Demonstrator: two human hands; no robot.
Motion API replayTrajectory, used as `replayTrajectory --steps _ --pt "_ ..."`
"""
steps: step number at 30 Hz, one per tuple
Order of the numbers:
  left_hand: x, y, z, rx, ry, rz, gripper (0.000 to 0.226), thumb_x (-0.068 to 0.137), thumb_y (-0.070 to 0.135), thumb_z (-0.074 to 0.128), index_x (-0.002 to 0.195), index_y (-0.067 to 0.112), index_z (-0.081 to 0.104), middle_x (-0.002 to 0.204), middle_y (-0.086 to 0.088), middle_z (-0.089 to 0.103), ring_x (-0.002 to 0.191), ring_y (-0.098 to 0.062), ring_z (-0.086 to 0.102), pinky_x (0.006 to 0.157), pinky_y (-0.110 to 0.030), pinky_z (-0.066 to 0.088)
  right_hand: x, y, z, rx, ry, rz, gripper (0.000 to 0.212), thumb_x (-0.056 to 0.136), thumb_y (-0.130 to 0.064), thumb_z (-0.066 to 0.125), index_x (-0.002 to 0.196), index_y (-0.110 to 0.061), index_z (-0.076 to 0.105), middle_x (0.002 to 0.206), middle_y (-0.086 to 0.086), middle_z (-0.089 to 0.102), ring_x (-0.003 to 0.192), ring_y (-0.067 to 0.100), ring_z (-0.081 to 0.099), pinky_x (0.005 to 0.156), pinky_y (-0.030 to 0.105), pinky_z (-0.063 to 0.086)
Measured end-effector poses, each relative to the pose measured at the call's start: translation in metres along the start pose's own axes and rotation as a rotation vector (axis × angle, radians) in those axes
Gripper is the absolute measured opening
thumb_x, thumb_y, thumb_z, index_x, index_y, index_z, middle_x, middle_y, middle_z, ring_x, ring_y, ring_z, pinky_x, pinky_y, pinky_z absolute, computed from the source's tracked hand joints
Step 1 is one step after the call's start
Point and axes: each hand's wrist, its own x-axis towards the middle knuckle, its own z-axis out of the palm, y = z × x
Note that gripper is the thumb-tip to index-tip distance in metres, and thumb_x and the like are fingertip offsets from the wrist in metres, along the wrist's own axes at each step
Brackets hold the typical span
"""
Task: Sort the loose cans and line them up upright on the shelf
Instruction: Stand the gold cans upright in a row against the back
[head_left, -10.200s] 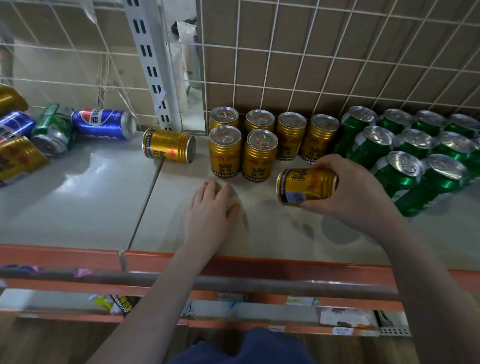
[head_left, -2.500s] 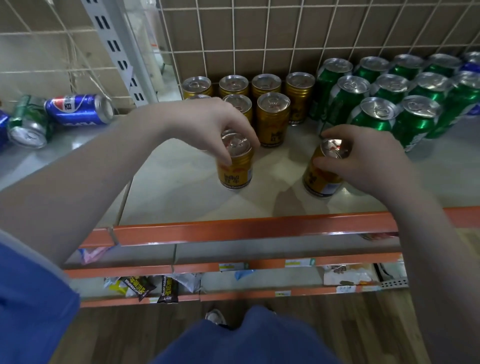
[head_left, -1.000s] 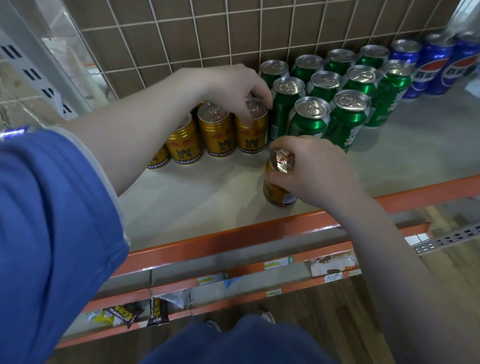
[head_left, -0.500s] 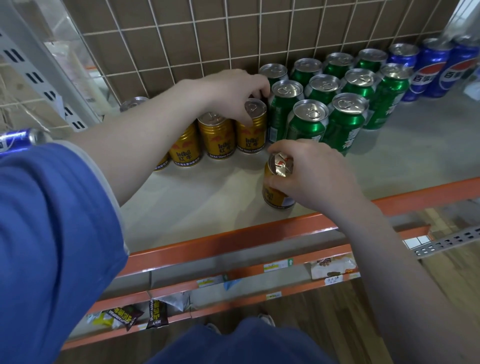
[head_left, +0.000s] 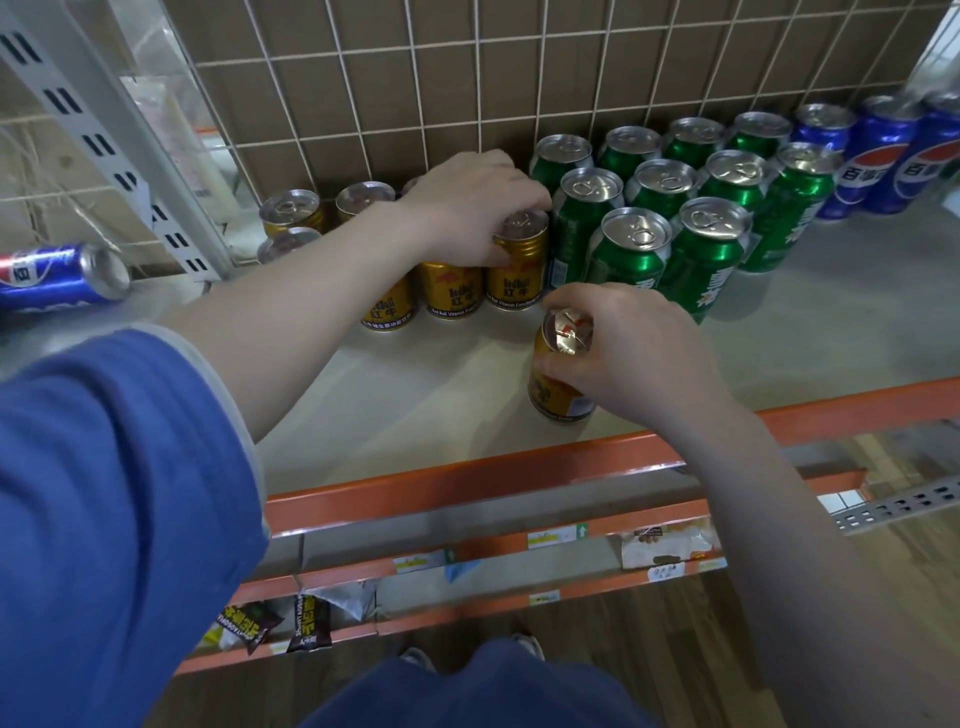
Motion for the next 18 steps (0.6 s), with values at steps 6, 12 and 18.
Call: replayTrajectory --steps 6,12,18 --pt "-0.090 0.001 0.009 0.022 0.567 -0.353 0.030 0.084 0.021 0.056 0.111 0.010 0.062 0.112 -0.010 0.062 0.105 -0.031 0.054 0.087 -0.039 0.042 0.015 -0.011 0.000 0.046 -0.030 -0.049 0.050 0.081 -0.041 0.065 0.128 -0.032 0.053 0.120 0.003 0.061 0.109 0.026 0.055 0.083 0.038 0.048" --pt "-0.197 0.002 0.053 0.022 0.476 -0.732 0.036 0.085 0.027 0.052 0.114 0.008 0.060 0.119 -0.012 0.060 0.112 -0.032 0.053 0.096 -0.041 0.039 0.041 -0.040 0.008 0.156 -0.074 -0.171 0.051 0.079 -0.039 0.068 0.126 -0.025 0.056 0.117 0.000 0.063 0.104 0.021 0.059 0.082 0.038 0.052" --pt "-0.245 0.008 0.081 -0.052 0.287 -1.004 0.038 0.086 0.027 0.063 0.118 0.008 0.058 0.130 -0.018 0.053 0.123 -0.037 0.045 0.100 -0.048 0.038 0.070 -0.081 0.018 0.108 -0.111 -0.321 0.054 0.081 -0.039 0.068 0.130 -0.023 0.052 0.122 0.001 0.060 0.107 0.020 0.056 0.083 0.033 0.050"
